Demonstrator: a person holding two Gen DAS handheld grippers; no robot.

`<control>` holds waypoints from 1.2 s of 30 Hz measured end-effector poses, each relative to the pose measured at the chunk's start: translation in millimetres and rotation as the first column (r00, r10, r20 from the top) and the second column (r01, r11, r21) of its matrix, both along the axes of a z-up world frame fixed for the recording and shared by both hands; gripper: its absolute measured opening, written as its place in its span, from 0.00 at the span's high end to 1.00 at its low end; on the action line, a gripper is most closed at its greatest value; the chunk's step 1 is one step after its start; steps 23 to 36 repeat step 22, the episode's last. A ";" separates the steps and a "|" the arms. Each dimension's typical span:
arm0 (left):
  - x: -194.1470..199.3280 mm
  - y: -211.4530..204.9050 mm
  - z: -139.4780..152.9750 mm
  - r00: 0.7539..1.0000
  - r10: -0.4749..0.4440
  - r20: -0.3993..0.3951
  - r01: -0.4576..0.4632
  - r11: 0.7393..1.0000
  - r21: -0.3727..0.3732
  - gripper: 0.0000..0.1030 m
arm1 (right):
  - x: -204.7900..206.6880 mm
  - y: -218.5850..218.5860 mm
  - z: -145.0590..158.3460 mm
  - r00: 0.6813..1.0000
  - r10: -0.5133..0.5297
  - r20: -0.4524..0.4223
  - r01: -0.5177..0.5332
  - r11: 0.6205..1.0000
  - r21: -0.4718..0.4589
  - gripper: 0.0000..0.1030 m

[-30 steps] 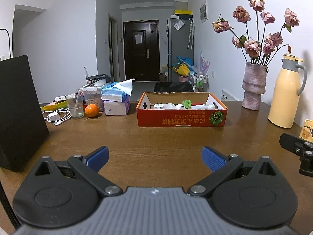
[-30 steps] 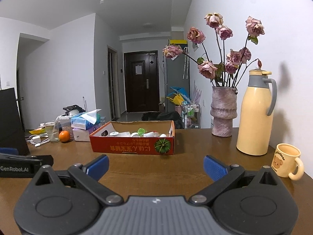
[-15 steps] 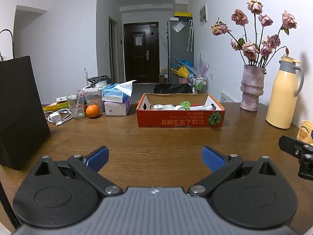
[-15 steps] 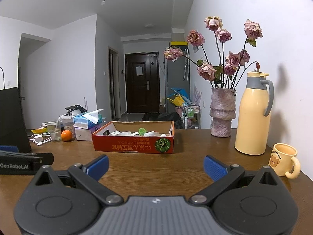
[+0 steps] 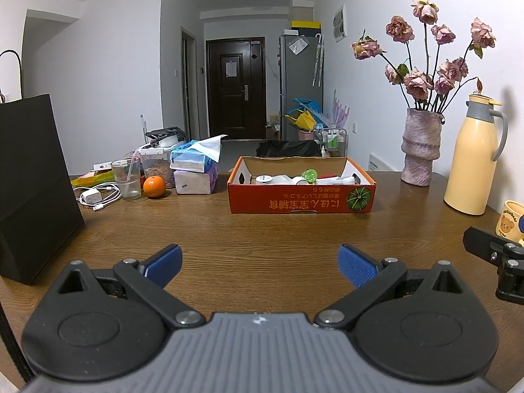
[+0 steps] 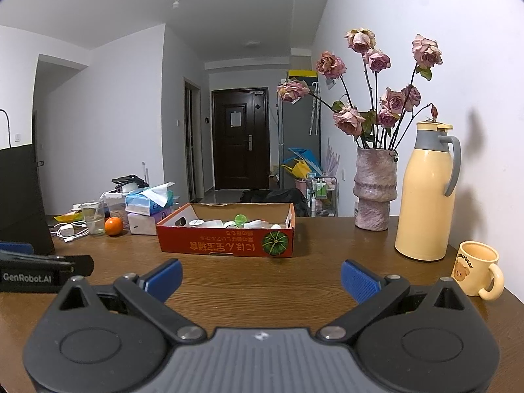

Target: Organize rigid objects

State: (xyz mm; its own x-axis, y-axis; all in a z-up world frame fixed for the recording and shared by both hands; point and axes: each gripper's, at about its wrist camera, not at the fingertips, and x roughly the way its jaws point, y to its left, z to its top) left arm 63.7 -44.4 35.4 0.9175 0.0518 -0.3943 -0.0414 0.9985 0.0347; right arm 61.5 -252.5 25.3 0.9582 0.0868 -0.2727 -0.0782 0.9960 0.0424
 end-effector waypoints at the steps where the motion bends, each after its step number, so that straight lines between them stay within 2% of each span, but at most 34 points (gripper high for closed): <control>1: -0.4 0.0 0.2 1.000 0.000 0.000 0.000 1.000 0.000 0.00 | 0.0 0.0 0.0 1.000 0.000 0.000 0.000 1.000 0.000 0.00; 36: 0.8 0.2 -0.1 1.000 -0.021 -0.002 0.021 1.000 -0.012 0.00 | 0.5 4.4 -0.2 1.000 0.004 -0.003 -0.004 1.000 -0.004 0.00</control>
